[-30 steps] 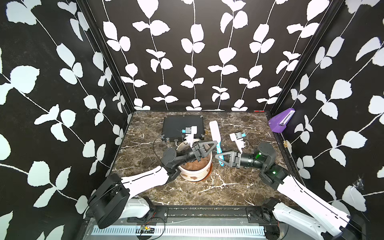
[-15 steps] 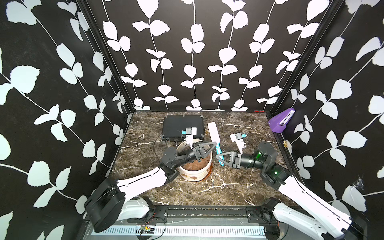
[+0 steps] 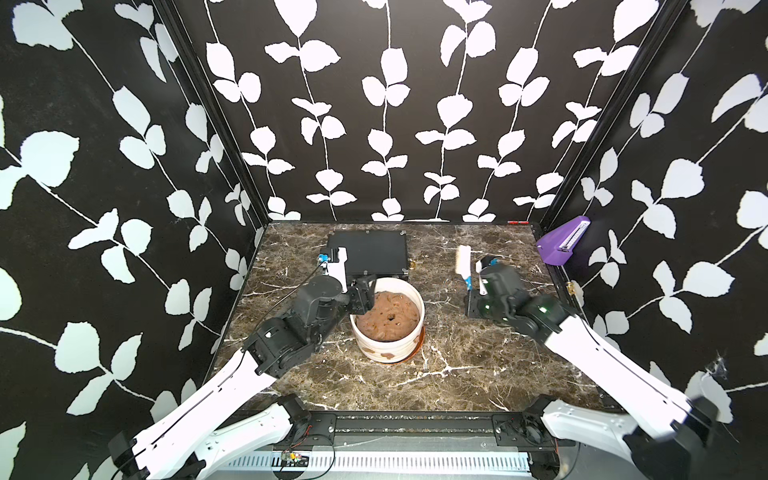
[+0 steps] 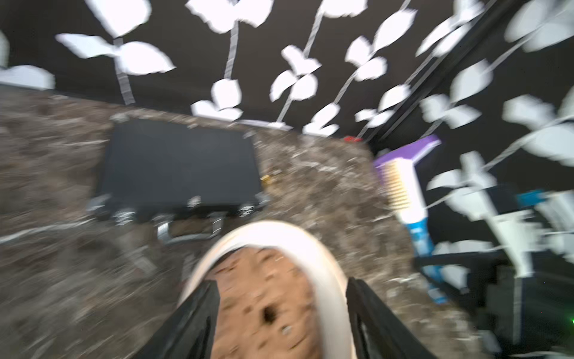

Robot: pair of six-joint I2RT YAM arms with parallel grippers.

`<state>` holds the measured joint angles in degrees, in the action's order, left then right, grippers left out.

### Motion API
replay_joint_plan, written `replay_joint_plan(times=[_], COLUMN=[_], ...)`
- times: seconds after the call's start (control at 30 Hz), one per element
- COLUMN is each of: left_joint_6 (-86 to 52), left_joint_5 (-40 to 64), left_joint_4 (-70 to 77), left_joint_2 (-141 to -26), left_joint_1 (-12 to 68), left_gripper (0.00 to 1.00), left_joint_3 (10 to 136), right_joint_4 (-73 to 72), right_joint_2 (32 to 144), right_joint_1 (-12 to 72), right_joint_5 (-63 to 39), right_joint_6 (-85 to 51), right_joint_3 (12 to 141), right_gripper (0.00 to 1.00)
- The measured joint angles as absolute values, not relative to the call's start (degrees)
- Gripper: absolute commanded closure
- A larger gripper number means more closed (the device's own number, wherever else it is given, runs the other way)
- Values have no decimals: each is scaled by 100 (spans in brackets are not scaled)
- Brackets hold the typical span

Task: Scrub the dried mud off the ceramic pot
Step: Rotate the pot at the center of the board.

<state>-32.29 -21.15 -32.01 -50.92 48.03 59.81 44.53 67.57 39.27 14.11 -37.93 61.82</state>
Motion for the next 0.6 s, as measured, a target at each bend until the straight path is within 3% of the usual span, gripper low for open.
replay_joint_plan(times=[0.2, 0.43, 0.6], left_joint_6=[-2971, -3065, -3256], left_joint_5=[-1806, -1597, -1890], left_joint_4=[-4189, -4910, -5269], left_joint_2=[-5332, -5433, -5402], left_joint_1=[4786, 4786, 4786], left_gripper=[42, 45, 48], left_joint_3=[5833, 5808, 5763], right_joint_4=[5275, 5196, 5124], right_joint_2=[7205, 6368, 6368], right_joint_1=[4698, 4856, 4856], right_joint_5=[2620, 2749, 2668], right_joint_6=[-3931, -4032, -4025], right_joint_3=[6088, 5336, 5308], right_gripper=[100, 100, 100])
